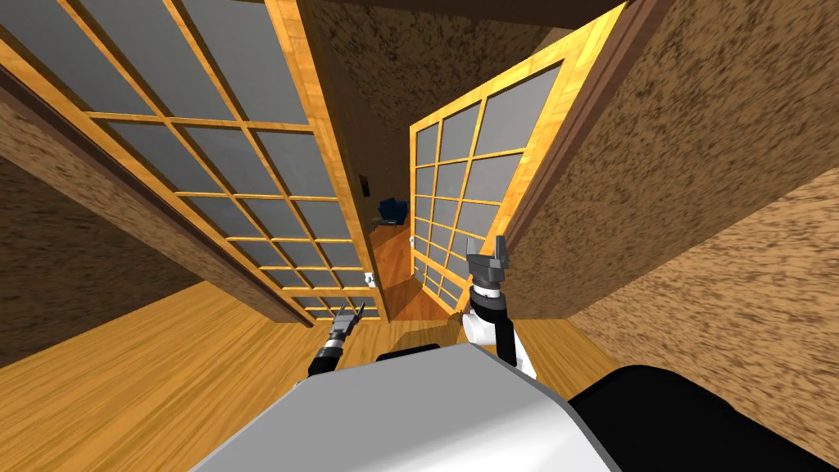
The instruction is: Push the door open
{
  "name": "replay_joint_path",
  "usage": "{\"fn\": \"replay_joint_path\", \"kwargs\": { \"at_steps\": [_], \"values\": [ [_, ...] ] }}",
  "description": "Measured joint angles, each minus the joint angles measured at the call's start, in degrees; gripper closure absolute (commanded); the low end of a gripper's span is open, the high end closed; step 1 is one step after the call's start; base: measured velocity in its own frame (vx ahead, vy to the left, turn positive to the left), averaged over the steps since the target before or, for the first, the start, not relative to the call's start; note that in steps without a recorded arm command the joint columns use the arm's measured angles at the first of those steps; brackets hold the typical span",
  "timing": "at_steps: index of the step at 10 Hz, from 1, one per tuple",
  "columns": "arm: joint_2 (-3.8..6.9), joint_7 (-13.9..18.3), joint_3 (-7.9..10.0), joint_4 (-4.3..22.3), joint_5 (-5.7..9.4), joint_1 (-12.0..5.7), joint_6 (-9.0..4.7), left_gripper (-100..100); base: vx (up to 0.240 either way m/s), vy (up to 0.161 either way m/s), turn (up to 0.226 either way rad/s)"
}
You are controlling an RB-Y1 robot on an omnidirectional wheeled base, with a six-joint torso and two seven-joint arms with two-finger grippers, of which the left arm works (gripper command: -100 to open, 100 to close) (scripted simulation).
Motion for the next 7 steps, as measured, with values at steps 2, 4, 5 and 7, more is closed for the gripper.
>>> {"fn": "replay_joint_path", "kwargs": {
  "at_steps": [2,4,5,7],
  "values": [
    [-0.67,-1.6,0.64,2.3,-1.01,-0.78,-0.48,-100,0.049,0.076,-0.04],
    [-0.15,-2.0,0.76,2.6,-1.06,-0.92,-0.49,-100,0.15,-0.001,-0.024],
    [0.35,-2.3,0.88,2.7,-1.04,-0.9,-0.58,-100,0.204,0.01,-0.019],
    [0.9,-2.9,1.16,3.2,-0.94,-0.97,-0.91,-100,0.186,0.008,-0.02]
  ]
}}
